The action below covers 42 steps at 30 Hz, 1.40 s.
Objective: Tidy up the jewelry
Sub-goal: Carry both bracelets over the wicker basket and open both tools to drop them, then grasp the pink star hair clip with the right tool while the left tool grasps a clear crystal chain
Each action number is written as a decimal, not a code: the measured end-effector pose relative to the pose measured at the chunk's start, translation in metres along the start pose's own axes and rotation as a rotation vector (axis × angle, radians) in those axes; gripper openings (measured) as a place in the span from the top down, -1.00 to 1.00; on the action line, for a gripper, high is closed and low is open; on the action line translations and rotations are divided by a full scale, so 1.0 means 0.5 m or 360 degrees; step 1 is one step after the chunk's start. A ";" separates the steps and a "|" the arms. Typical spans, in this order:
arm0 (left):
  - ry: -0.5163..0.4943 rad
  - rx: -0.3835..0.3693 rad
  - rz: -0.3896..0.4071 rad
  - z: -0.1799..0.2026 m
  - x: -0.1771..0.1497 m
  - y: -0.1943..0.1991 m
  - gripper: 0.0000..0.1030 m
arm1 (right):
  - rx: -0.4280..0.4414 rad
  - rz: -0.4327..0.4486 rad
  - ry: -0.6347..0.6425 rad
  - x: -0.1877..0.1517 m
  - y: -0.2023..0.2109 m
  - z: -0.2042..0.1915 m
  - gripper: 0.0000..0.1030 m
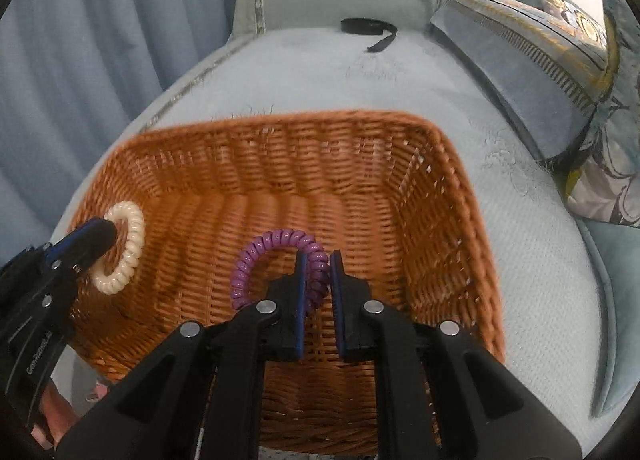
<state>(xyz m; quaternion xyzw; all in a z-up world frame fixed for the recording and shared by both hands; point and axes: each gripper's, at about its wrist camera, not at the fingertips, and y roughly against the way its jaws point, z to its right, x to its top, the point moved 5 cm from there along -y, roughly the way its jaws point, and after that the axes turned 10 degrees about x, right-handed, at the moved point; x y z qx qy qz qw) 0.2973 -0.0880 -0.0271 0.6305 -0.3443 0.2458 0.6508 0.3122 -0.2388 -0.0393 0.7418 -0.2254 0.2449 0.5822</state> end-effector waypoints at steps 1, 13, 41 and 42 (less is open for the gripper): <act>0.0000 -0.0015 0.0002 -0.001 -0.004 0.003 0.80 | -0.0003 -0.0006 -0.0019 -0.004 0.001 0.001 0.80; 0.0083 -0.0176 0.0233 -0.055 -0.029 0.205 0.05 | 0.0197 0.0204 -0.0175 -0.049 0.162 0.037 0.08; 0.0189 -0.0305 -0.0111 -0.101 -0.343 0.257 0.21 | 0.0201 0.0150 0.0021 -0.462 0.246 -0.131 0.09; 0.0167 -0.0306 -0.0118 -0.094 -0.346 0.253 0.21 | 0.0193 0.0147 0.0026 -0.464 0.244 -0.132 0.09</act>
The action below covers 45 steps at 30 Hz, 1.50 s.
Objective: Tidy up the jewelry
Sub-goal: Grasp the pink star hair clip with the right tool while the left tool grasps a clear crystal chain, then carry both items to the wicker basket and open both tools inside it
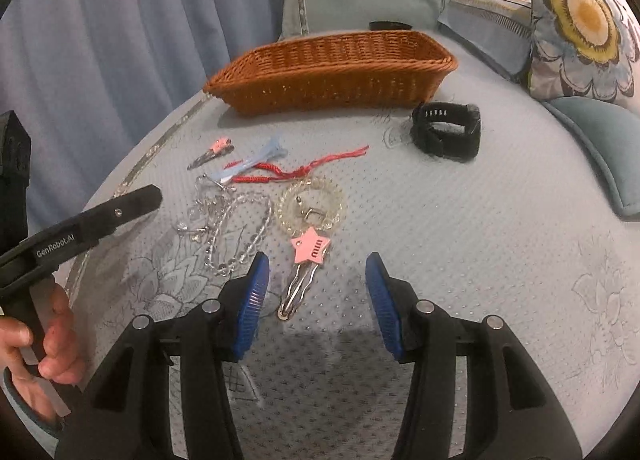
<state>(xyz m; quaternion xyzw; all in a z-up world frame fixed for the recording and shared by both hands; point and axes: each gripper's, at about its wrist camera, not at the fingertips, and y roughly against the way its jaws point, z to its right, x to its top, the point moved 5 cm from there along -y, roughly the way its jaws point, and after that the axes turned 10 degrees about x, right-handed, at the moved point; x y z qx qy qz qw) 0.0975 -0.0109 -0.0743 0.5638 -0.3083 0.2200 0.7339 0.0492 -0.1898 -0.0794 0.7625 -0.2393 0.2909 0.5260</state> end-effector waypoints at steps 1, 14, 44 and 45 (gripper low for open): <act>-0.0022 0.0009 -0.0008 0.005 -0.004 -0.004 0.22 | -0.0013 -0.0006 0.0005 -0.001 -0.004 -0.002 0.09; -0.0310 0.0361 -0.0057 0.050 -0.014 -0.049 0.76 | -0.0156 -0.0049 0.0042 0.005 -0.022 0.012 0.52; -0.0320 0.0380 -0.0043 0.023 -0.009 -0.041 0.87 | -0.0125 -0.0021 0.0028 0.015 -0.003 0.061 0.65; -0.0281 0.0342 -0.0038 0.018 -0.004 -0.036 0.87 | -0.0104 -0.0012 0.0024 0.015 -0.001 0.060 0.65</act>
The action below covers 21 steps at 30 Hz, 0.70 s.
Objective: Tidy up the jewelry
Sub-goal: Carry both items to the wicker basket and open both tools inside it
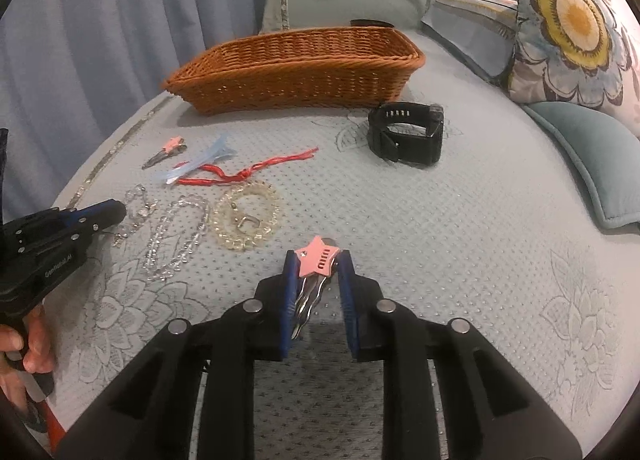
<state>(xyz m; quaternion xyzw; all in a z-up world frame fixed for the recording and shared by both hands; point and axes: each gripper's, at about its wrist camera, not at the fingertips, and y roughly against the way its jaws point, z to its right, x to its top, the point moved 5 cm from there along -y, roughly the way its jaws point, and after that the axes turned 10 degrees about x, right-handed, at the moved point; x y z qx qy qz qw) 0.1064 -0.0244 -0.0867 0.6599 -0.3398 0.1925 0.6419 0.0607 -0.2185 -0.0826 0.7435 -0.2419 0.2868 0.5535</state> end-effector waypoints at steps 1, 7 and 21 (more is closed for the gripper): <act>0.0030 -0.0037 0.0009 -0.006 0.002 0.004 0.87 | 0.0018 0.0016 -0.0002 0.001 0.004 -0.001 0.65; 0.0232 -0.0512 0.0123 -0.035 0.031 0.065 0.87 | 0.0066 0.0205 0.0049 0.024 0.052 -0.020 0.65; 0.0228 -0.0565 0.0262 -0.029 0.052 0.120 0.87 | 0.0076 0.0294 0.0105 0.039 0.082 -0.034 0.65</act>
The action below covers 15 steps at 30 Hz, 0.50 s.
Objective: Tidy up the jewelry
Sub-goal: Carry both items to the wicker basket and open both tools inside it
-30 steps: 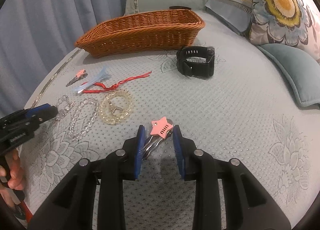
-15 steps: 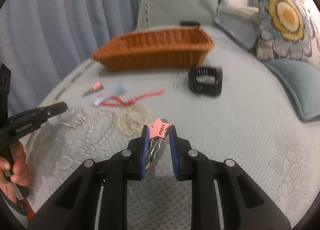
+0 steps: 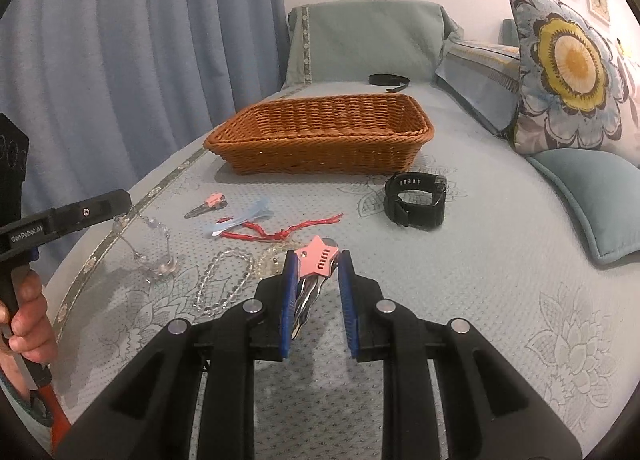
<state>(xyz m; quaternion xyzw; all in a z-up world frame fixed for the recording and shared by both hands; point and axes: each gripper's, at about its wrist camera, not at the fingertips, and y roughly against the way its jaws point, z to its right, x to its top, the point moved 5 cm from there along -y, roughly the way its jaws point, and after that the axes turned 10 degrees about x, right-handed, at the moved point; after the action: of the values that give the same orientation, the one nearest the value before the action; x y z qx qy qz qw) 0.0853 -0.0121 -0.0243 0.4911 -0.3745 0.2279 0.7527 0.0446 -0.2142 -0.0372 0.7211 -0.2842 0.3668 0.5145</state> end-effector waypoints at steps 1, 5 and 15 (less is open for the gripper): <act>-0.0003 0.0012 0.0001 -0.002 0.002 0.000 0.87 | -0.0013 0.0002 0.0004 0.003 0.000 0.001 0.65; -0.0045 0.0077 0.0015 0.004 0.029 -0.005 0.87 | -0.0036 0.0050 0.0030 0.046 0.008 0.002 0.65; -0.0221 0.0138 0.0208 0.066 0.240 -0.018 0.87 | 0.0030 0.0111 0.0126 0.264 -0.041 0.023 0.65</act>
<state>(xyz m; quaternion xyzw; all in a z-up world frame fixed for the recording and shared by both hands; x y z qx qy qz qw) 0.1545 -0.0489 0.0731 0.5123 -0.4468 0.2579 0.6866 0.1384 -0.2230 0.0580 0.7006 -0.2853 0.4154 0.5053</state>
